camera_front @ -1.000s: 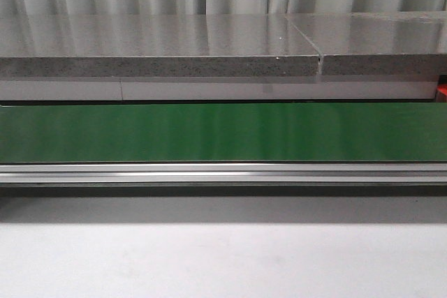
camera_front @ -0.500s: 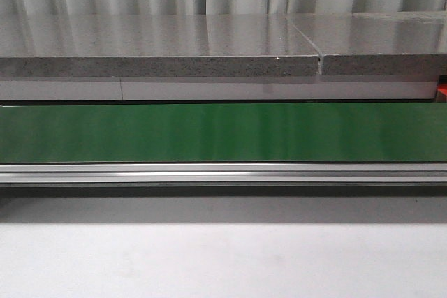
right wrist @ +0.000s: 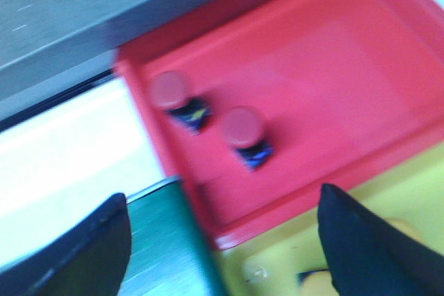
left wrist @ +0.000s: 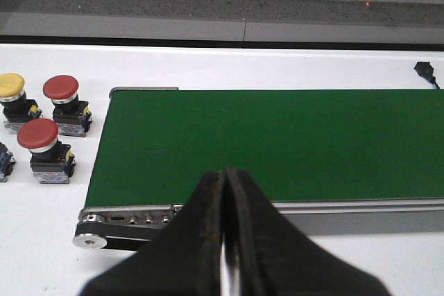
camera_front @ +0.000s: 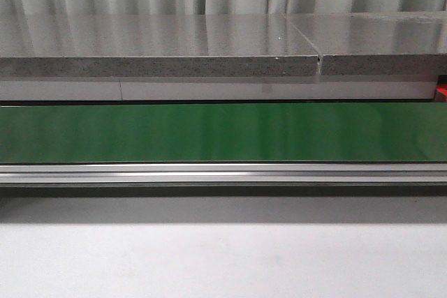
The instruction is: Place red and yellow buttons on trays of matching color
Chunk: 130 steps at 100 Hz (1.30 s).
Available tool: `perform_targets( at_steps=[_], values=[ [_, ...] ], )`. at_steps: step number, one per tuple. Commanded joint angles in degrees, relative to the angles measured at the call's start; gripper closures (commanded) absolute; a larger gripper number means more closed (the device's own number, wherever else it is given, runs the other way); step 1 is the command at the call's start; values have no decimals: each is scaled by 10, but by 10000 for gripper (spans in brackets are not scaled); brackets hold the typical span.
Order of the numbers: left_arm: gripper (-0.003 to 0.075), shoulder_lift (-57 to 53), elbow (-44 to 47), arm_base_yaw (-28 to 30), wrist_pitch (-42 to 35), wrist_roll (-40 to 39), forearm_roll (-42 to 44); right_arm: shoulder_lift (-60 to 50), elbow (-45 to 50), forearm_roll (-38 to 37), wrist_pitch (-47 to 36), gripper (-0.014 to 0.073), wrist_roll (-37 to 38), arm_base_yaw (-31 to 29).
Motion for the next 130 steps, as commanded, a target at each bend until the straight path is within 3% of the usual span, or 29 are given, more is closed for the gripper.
perform_targets(
  at_steps=[1,26,46,77,87,116,123,130],
  values=[
    [739,2,-16,-4,-42,-7,0,-45,-14,6,-4,32,-37,39],
    [739,2,-16,-4,-42,-7,0,-95,-13,6,45,32,-91,155],
    [739,2,-16,-4,-42,-7,0,-133,24,6,37,33,-97,232],
    [739,2,-16,-4,-42,-7,0,-212,117,6,27,48,-104,279],
    [739,2,-16,-4,-42,-7,0,-235,141,6,27,145,-104,279],
    [739,2,-16,-4,-42,-7,0,-263,158,6,28,602,-104,279],
    [739,2,-16,-4,-42,-7,0,-263,158,6,28,668,-104,279],
    [739,2,-16,-4,-42,-7,0,-263,158,6,32,659,-104,279]
  ],
)
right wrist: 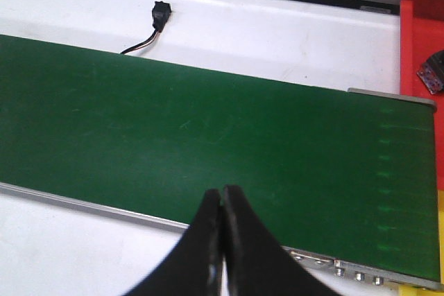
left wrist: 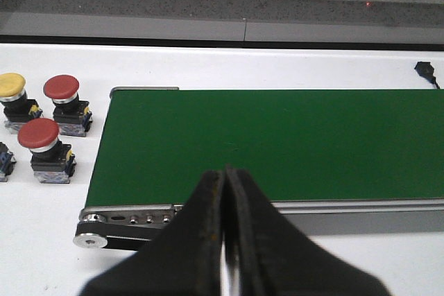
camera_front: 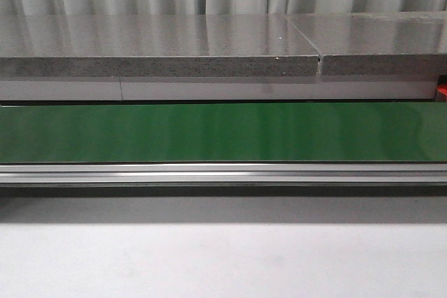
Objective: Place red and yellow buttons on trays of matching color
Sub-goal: 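Move the left gripper down onto another red button and grasp it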
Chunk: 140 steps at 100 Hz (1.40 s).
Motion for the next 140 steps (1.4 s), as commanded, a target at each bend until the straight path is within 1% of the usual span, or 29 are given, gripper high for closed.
perform_targets(
  at_steps=[1,72,81,85,91,95,97,100,101,102,104,105,109,114,116,121,134,140],
  values=[
    [739,2,-16,-4,-42,-7,0,-9,-15,6,-30,661,-6,0],
    [739,2,-16,-4,-44,-7,0,-9,-15,6,-20,661,-6,0],
    [717,2,-16,-4,-40,-7,0,-9,-15,6,-20,661,-6,0],
    [678,2,-16,-4,-39,-7,0,-9,-15,6,-20,661,-6,0],
    [594,2,-16,-4,-39,-7,0,-9,-15,6,-20,661,-6,0],
    [493,2,-16,-4,-39,-7,0,-9,-15,6,-20,661,-6,0],
    [461,2,-16,-4,-39,-7,0,-9,-15,6,-20,661,-6,0],
    [372,2,-16,-4,-39,-7,0,-9,-15,6,-20,661,-6,0],
    [354,2,-16,-4,-39,-7,0,-9,-15,6,-20,661,-6,0],
    [318,2,-16,-4,-38,-7,0,-9,-15,6,-20,661,-6,0],
    [281,2,-16,-4,-39,-7,0,-9,-15,6,-20,661,-6,0],
    [246,2,-16,-4,-38,-7,0,-9,-15,6,-20,661,-6,0],
    [148,2,-16,-4,-38,-7,0,-9,-15,6,-20,661,-6,0],
    [68,2,-16,-4,-38,-7,0,-9,-15,6,-20,661,-6,0],
    [46,2,-16,-4,-38,-7,0,-9,-15,6,-20,661,-6,0],
    [25,2,-16,-4,-38,-7,0,-9,-15,6,-20,661,-6,0],
    [36,2,-16,-4,-39,-8,0,-9,-15,6,-20,661,-6,0],
    [52,10,-19,-2,-39,-30,8,-9,-15,6,-20,661,-6,0]
  ],
)
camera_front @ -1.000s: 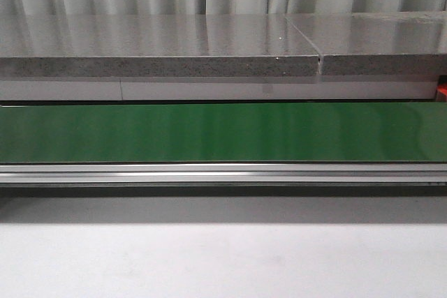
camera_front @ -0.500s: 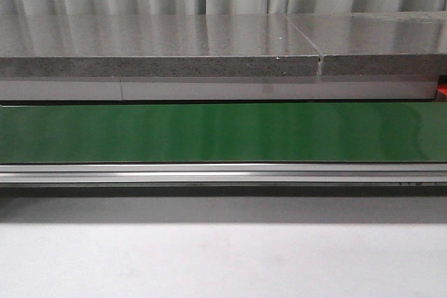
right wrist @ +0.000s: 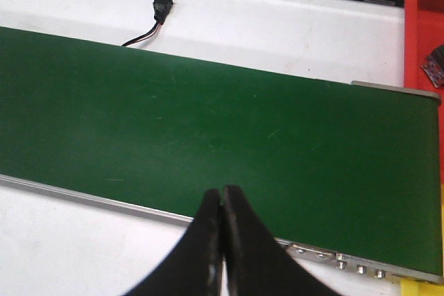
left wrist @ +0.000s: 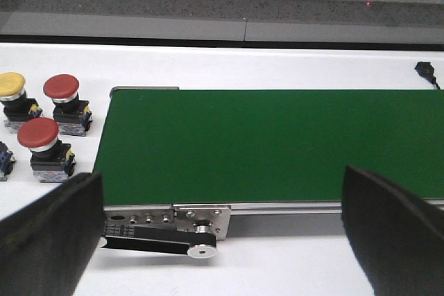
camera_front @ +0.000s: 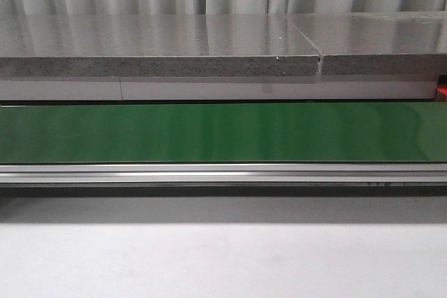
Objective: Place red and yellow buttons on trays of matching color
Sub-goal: 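Move the left gripper down onto another red button and grasp it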
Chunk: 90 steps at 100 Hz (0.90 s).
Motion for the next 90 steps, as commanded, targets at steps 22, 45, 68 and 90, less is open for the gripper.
perform_targets(
  at_steps=[22,45,68,90],
  values=[
    [60,84,-64,45,-39,-138,89,-9,-15,6,-30,661,-5,0],
    [60,207,-130,152,-40,-143,78,-9,-15,6,-30,661,-5,0],
    [60,337,-174,245,-60,-143,11,-9,-15,6,-30,661,-5,0],
    [60,458,-208,260,-77,-143,11,-9,-15,6,-30,661,-5,0]
  ],
)
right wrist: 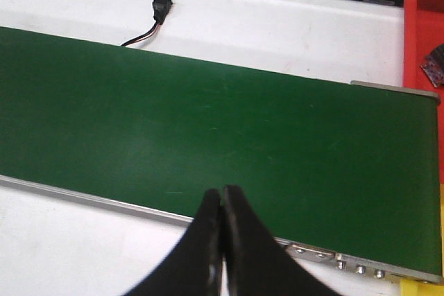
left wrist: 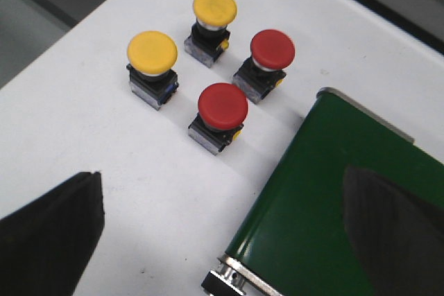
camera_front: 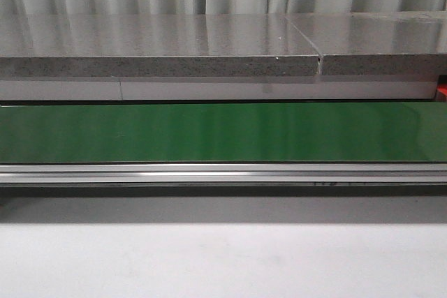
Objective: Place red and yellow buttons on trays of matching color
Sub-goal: 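Move the left gripper down onto another red button and grasp it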
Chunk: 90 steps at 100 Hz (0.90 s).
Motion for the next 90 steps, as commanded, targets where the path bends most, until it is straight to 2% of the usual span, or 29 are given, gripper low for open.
perform_targets(
  at_steps=[1,43,90],
  values=[
    [60,37,-33,2,-44,-4,-5,-9,-15,6,-30,661,-5,0],
    [60,208,-118,5,-56,-4,-3,-9,-15,6,-30,661,-5,0],
    [60,294,-145,5,-98,-4,-3,-9,-15,6,-30,661,-5,0]
  ],
)
